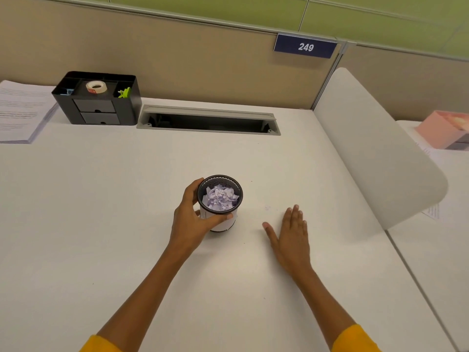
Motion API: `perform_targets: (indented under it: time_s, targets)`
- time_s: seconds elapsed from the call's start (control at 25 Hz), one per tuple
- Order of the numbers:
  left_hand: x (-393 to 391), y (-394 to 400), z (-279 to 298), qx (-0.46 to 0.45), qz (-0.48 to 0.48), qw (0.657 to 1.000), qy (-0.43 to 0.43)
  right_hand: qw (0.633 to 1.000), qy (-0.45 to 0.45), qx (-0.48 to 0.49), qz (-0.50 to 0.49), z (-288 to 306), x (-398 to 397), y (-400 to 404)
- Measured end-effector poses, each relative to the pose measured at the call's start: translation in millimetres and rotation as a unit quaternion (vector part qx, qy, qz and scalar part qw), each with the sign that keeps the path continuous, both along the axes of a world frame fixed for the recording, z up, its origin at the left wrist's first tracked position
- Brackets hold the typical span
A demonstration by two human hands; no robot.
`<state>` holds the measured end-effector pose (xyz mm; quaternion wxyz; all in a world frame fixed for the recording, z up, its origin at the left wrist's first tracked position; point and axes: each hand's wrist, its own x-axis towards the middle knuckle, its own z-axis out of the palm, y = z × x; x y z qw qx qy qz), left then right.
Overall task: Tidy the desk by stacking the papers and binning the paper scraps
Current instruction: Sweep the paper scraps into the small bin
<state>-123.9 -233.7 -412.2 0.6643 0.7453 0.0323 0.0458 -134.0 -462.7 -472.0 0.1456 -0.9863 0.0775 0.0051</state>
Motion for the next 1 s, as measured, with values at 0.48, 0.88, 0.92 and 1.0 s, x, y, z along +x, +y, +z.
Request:
perform_targets:
  time_s: [0.48,0.88,0.92,1.0]
  targets:
    - [-5,10,7,0.01,0.008,1.0,0.0,0.987,0.026,0.103,0.118,2,60,30]
    - [3,18,6,0.013,0.027,1.0,-0.006,0.971,0.066,0.041,0.227,22,85,22]
    - [4,17,6,0.014,0.026,1.0,-0.006,0.968,0.057,0.017,0.244,22,80,20]
    - [5,13,6,0.013,0.022,1.0,-0.007,0.969,0.04,-0.019,0.242,24,65,23]
